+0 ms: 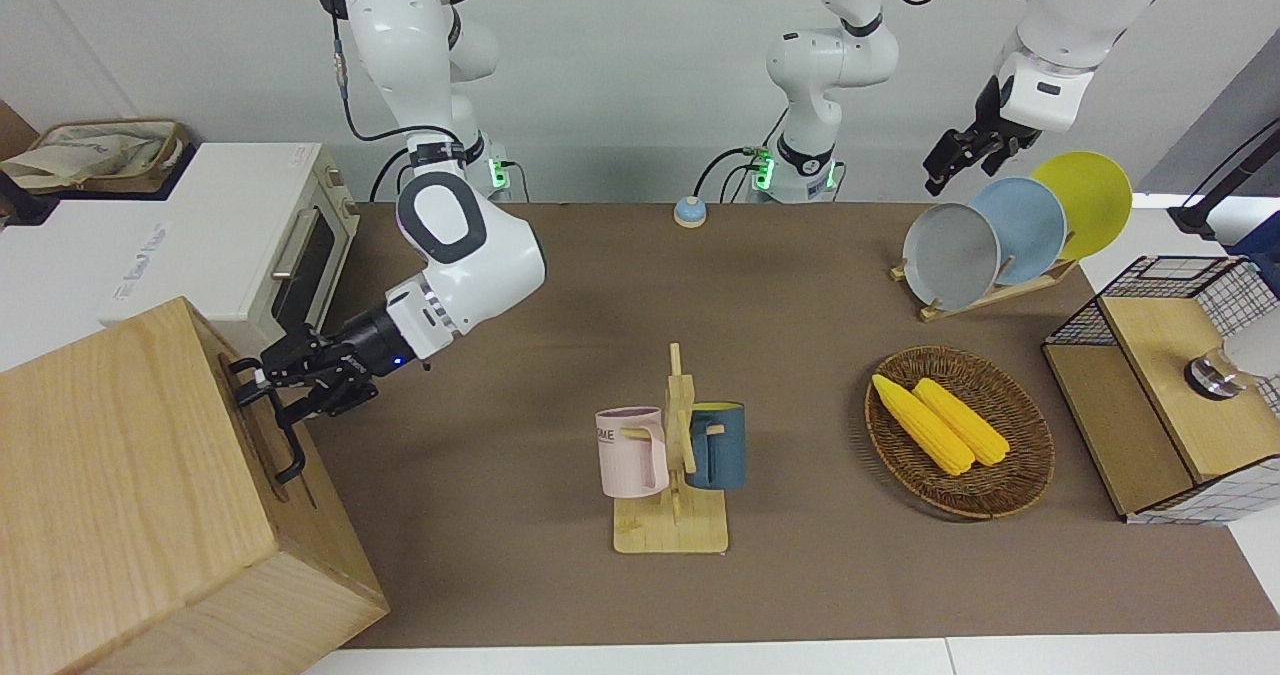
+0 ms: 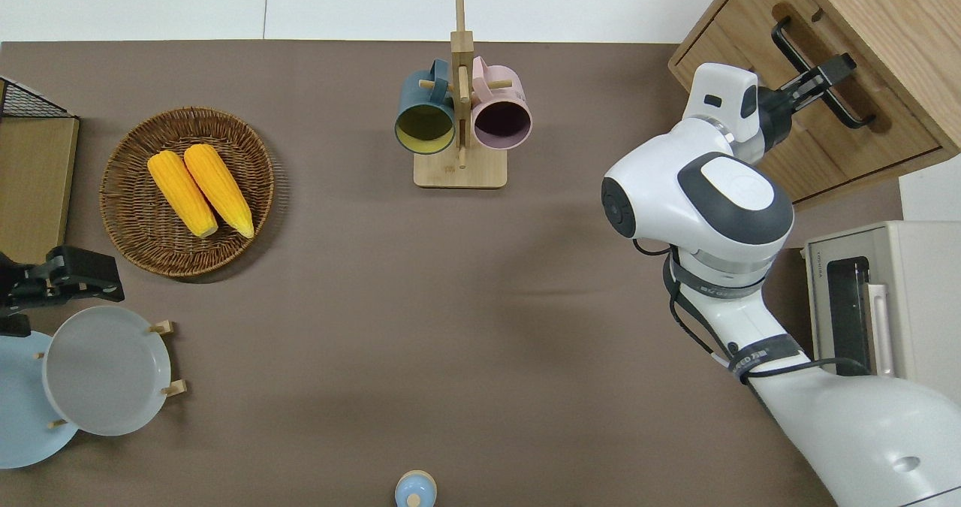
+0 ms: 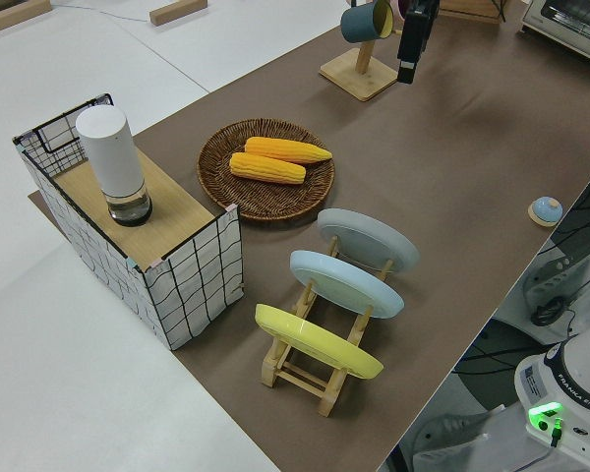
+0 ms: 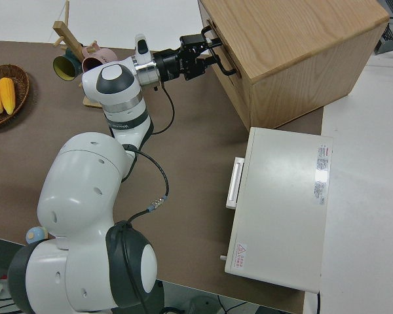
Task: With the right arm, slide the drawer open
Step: 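Pull the handle toward the robot with the right gripper, sliding the drawer out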
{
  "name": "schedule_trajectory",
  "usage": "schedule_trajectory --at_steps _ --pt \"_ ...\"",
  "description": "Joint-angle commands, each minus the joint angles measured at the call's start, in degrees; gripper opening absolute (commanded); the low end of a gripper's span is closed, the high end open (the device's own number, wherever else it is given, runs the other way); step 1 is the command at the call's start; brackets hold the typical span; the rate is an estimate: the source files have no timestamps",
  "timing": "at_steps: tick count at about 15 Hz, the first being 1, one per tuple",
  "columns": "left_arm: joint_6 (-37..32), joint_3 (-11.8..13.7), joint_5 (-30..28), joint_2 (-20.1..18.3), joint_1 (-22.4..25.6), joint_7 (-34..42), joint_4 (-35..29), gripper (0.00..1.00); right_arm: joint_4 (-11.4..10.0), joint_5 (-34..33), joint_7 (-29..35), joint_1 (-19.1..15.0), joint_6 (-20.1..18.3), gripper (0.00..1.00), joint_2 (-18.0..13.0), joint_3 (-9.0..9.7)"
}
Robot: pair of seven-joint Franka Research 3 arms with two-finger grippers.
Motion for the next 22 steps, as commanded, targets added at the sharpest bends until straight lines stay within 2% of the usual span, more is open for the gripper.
schedule_trajectory --at_steps 1,4,9,12,14,17,22 --pt "-0.12 0.29 -0.21 -0.49 -0.24 0.57 0.02 0.99 0.58 -1.63 1.86 -0.12 0.53 0.042 0.57 0.20" --pt "-0.12 0.29 -0.21 -0.49 -0.24 0.57 0.02 0.99 0.50 -0.40 2.13 0.75 -2.09 0.000 0.48 1.08" --pt "-0.12 0.29 -0.21 -0.49 -0.24 0.57 0.02 0.99 0.50 2.24 2.04 0.84 -7.28 0.000 0.39 4.68" --pt "-0.12 0.29 -0.21 -0.49 -0.24 0.57 0.02 0.99 0.67 4.34 1.60 0.76 -11.94 0.000 0.39 8.28" --pt "-0.12 0.29 -0.21 -0.49 -0.24 0.57 0.02 0.99 0.67 4.97 1.60 0.84 -14.66 0.000 0.21 9.86" --pt "-0.12 0.29 -0.21 -0.49 -0.24 0.57 0.02 0.99 0.67 5.93 1.51 0.84 -19.32 0.000 0.13 13.64" --pt "-0.12 0.29 -0.21 -0.49 -0.24 0.57 0.02 0.99 0.76 6.90 1.42 0.93 -25.39 0.000 0.04 18.21"
